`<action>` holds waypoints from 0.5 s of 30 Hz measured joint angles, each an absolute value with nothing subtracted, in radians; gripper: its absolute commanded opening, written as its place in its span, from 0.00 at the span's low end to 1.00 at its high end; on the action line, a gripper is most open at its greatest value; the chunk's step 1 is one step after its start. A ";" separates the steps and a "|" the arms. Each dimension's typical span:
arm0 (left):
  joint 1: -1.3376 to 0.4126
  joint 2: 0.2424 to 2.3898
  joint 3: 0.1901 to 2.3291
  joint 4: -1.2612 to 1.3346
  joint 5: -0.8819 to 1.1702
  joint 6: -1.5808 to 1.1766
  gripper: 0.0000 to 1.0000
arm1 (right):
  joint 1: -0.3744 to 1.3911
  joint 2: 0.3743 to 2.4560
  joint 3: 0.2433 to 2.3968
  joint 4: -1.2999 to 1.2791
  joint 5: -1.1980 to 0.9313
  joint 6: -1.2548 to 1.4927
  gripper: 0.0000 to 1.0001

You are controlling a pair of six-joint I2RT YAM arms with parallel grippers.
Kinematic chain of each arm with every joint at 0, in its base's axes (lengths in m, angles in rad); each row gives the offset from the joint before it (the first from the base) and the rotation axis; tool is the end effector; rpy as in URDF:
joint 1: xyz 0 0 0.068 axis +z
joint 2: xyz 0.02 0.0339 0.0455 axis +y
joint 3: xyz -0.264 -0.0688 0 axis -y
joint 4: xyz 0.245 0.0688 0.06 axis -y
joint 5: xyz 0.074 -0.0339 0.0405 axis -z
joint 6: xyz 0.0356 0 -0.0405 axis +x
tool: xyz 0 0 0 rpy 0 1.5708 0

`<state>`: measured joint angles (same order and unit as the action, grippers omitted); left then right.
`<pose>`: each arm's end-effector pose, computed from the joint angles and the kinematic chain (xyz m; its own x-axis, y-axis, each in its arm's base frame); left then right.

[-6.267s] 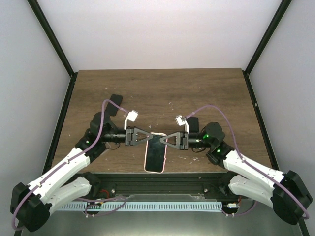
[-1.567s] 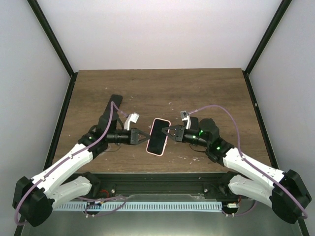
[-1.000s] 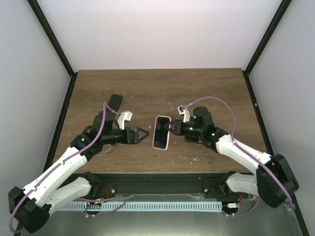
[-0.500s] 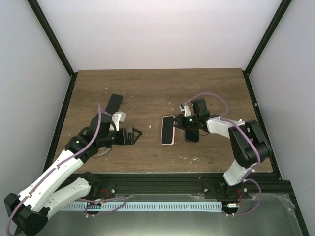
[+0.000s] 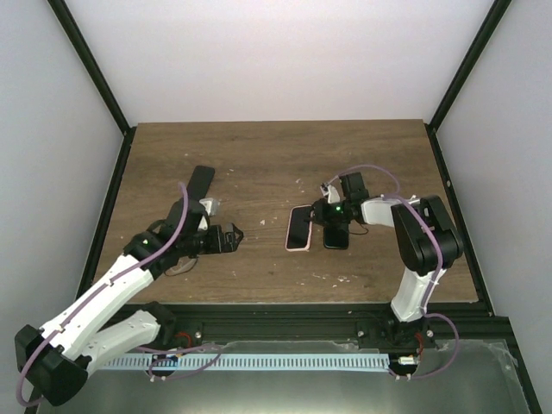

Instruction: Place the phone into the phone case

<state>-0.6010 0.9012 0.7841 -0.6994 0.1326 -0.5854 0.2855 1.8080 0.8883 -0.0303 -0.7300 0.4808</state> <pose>0.1469 -0.1064 0.2718 -0.8519 -0.0800 -0.5175 0.1973 0.8664 -0.4587 0.3164 0.1176 0.1298 -0.9612 0.0770 -0.2649 -0.1551 0.6430 0.7500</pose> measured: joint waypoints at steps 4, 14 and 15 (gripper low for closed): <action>-0.601 0.947 0.796 -0.736 0.075 -0.614 1.00 | 0.282 1.809 0.888 -0.045 -0.691 0.472 0.52; -0.495 1.018 0.833 -0.798 -0.034 -0.685 0.96 | 0.279 1.652 0.888 -0.139 -0.617 0.448 1.00; -0.477 1.026 0.833 -0.801 -0.042 -0.692 0.94 | 0.279 1.624 0.888 -0.147 -0.614 0.444 1.00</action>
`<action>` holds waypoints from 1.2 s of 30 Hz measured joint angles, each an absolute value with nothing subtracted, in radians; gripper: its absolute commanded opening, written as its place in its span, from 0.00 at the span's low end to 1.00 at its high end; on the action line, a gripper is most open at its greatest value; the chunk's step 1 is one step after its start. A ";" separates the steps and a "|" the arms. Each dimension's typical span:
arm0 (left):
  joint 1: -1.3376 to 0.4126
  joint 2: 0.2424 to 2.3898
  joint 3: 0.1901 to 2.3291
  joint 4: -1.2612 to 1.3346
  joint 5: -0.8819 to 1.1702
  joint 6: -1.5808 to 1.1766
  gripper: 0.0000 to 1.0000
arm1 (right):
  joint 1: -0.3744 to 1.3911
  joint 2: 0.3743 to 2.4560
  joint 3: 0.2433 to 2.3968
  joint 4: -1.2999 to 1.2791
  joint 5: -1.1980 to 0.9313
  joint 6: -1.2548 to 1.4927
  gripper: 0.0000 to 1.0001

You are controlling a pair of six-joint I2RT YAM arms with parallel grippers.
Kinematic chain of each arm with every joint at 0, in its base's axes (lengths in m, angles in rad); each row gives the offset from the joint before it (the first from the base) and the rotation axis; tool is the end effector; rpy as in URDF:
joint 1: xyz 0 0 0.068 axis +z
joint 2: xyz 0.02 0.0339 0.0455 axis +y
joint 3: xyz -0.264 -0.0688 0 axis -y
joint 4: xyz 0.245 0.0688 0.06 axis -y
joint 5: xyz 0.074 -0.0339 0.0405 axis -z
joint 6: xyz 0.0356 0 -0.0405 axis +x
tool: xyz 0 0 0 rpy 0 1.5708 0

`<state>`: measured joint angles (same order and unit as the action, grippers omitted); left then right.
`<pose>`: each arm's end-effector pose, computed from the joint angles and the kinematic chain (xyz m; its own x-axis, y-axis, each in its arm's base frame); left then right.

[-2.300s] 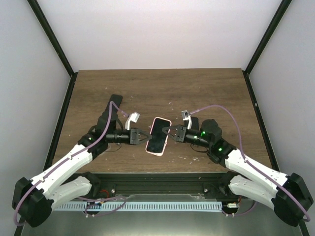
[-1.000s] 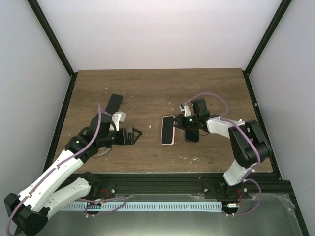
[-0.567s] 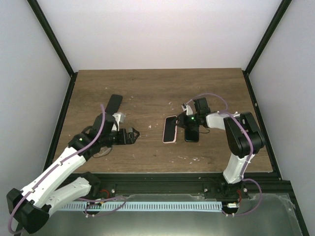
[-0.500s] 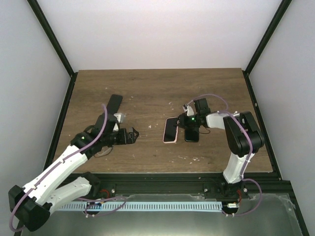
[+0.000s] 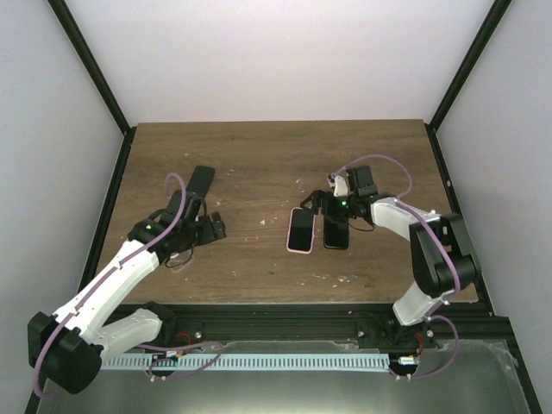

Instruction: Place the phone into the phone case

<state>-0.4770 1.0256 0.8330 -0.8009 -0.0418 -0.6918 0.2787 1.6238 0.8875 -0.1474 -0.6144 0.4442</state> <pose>0.1738 -0.0881 0.2594 -0.8530 -0.2766 -0.4426 -0.1372 0.9370 -0.3212 0.3032 0.1081 0.1774 -0.9188 0.1023 -0.3812 -0.2010 0.7099 0.6750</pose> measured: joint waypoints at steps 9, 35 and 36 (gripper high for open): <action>-0.324 1.149 0.835 -0.796 -0.109 -0.767 0.62 | 0.278 1.412 0.882 -0.208 -0.608 0.427 1.00; -0.181 1.497 0.753 -0.618 -0.178 -0.837 0.17 | 0.278 1.205 0.798 -0.262 -0.654 0.435 1.00; -0.181 1.497 0.753 -0.616 -0.178 -0.836 0.16 | 0.278 1.201 0.798 -0.262 -0.654 0.435 1.00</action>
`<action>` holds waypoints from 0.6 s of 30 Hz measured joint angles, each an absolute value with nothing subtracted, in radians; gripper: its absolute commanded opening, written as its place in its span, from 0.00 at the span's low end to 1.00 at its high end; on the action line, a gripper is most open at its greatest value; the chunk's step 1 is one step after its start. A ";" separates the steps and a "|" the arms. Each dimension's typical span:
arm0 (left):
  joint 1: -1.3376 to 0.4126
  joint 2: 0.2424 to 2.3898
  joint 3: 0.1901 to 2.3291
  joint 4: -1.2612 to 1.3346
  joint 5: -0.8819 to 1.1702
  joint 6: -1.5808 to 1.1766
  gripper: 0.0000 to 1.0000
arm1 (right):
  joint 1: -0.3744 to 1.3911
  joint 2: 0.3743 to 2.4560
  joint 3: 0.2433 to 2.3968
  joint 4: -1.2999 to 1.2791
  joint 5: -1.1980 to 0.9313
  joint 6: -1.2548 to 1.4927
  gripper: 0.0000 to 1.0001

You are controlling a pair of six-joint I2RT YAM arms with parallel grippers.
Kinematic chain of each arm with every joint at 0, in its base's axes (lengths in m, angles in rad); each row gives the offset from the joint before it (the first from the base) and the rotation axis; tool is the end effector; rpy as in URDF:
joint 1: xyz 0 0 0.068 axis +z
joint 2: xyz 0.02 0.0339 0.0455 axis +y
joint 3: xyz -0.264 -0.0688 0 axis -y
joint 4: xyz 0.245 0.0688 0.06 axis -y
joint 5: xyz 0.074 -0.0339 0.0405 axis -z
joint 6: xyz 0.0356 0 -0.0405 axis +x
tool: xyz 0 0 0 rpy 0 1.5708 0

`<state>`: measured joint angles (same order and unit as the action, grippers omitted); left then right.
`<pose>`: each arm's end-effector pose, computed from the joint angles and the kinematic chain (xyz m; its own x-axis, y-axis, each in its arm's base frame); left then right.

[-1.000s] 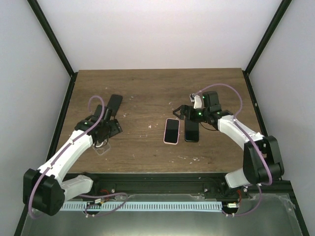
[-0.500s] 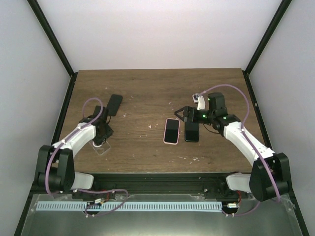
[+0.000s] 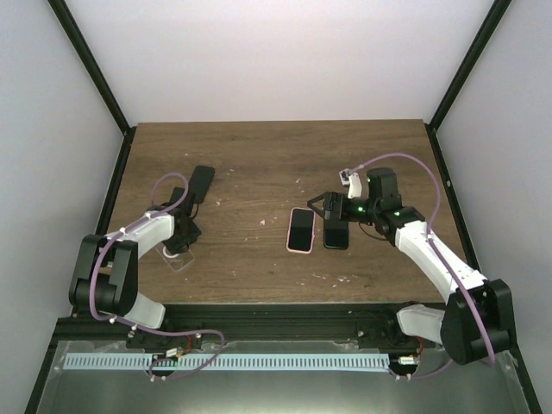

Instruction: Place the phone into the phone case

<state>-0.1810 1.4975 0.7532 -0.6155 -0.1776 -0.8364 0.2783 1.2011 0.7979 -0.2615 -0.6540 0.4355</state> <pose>0.2415 -0.0378 0.1483 -0.7491 -0.6056 -0.2686 -0.6196 0.7839 -0.0397 0.2383 0.0906 0.2557 -0.8239 0.1128 -0.5553 -0.3649 0.6441 0.6723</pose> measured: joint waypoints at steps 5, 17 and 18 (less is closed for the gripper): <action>-0.181 1.497 0.753 -0.610 -0.171 -0.830 0.13 | 0.278 1.182 0.795 -0.260 -0.654 0.439 1.00; -0.181 1.497 0.746 -0.596 -0.165 -0.831 0.00 | 0.278 1.158 0.783 -0.263 -0.650 0.439 1.00; -0.181 1.497 0.746 -0.596 -0.165 -0.833 0.00 | 0.278 1.154 0.783 -0.263 -0.650 0.439 1.00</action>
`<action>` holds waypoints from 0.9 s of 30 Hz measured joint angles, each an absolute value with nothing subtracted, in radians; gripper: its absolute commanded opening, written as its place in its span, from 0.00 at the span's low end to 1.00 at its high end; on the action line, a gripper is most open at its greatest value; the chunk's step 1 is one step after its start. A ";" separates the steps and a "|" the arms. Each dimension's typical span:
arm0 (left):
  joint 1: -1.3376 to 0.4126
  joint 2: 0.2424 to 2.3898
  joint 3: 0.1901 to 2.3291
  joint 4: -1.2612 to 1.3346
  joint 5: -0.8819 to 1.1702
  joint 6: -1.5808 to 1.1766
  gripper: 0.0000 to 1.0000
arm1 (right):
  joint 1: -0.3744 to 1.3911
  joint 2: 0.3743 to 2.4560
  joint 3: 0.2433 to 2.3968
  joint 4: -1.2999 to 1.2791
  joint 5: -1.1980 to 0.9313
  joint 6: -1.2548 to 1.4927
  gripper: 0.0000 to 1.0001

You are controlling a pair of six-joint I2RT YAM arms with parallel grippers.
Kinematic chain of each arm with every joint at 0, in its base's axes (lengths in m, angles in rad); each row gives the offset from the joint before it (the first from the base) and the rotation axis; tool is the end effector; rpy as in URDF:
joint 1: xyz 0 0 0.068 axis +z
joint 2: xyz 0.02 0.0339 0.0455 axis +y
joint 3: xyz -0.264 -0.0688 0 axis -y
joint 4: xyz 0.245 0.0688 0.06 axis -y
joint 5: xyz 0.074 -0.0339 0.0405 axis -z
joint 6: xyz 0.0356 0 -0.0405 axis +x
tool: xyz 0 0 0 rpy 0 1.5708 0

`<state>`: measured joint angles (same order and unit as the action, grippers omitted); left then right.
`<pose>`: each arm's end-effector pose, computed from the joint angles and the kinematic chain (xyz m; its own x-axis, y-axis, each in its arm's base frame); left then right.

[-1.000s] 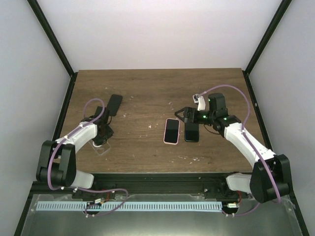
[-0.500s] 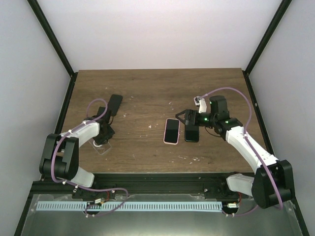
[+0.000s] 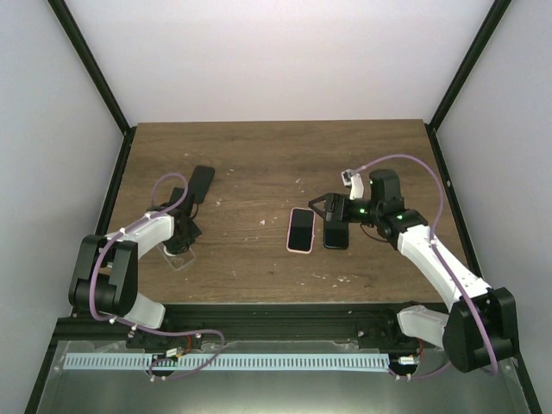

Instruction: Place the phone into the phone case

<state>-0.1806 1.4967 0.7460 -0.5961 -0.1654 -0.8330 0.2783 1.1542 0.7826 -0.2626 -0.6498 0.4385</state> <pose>0.2418 -0.0382 0.1471 -0.7497 -0.6050 -0.2682 -0.6148 0.7867 -0.0564 0.2303 0.0882 0.2612 -0.8077 0.1208 -0.5771 -0.3804 0.6410 0.6666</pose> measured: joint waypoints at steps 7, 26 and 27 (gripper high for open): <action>-0.178 1.462 0.733 -0.588 -0.097 -0.833 0.00 | 0.278 1.131 0.783 -0.271 -0.646 0.439 1.00; -0.576 1.579 0.969 -0.566 0.027 -0.939 0.00 | 0.278 1.061 0.783 -0.291 -0.606 0.439 1.00; -0.593 1.605 0.983 -0.563 0.028 -0.940 0.00 | 0.278 1.061 0.783 -0.292 -0.604 0.439 1.00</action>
<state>-0.5934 1.6047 0.9833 -0.5632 0.0277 -0.9398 0.2783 1.0607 0.7826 -0.2916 -0.6044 0.4385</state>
